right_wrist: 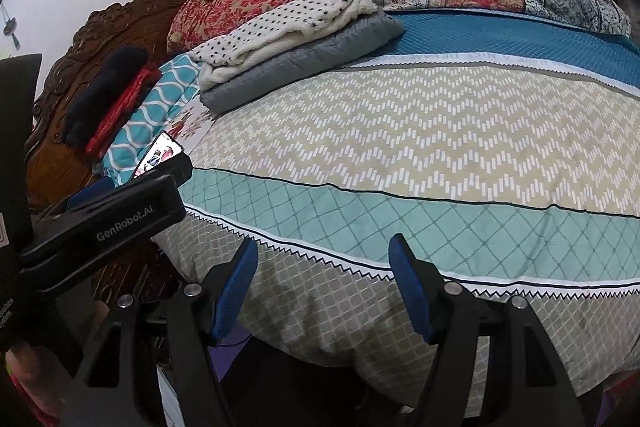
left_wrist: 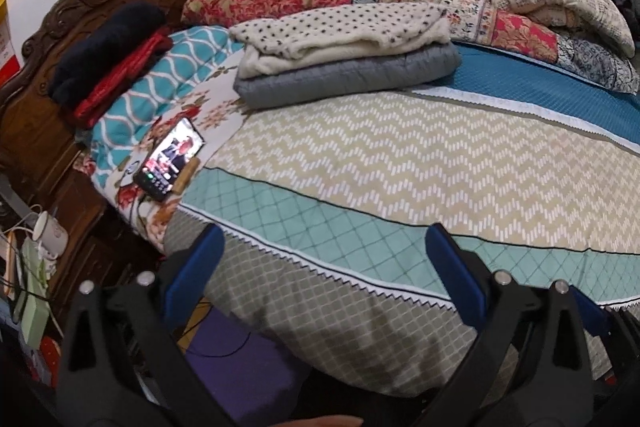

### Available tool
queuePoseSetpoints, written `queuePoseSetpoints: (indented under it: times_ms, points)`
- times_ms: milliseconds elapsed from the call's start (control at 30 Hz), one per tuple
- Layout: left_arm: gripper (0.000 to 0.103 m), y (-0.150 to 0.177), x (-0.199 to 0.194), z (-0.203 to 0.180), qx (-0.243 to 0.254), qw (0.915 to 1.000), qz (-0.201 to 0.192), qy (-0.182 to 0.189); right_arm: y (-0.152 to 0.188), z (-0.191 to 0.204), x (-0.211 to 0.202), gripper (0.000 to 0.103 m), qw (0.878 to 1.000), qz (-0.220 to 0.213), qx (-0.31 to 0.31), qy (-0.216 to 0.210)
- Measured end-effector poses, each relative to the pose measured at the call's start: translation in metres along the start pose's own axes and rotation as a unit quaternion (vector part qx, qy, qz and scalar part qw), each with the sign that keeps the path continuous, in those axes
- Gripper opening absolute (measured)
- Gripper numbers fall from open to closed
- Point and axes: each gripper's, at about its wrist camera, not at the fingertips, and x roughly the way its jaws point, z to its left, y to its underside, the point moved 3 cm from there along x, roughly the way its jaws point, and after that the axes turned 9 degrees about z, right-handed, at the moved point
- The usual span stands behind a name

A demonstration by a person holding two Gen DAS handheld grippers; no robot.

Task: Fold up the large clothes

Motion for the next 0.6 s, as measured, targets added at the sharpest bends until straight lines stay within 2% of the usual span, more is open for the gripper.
queuePoseSetpoints:
  times_ms: [600]
  points:
    - [0.097,-0.002,0.018,-0.01,0.005,0.9996,0.026,-0.005,-0.004,-0.006,0.012,0.032,1.0,0.016,0.007,-0.007]
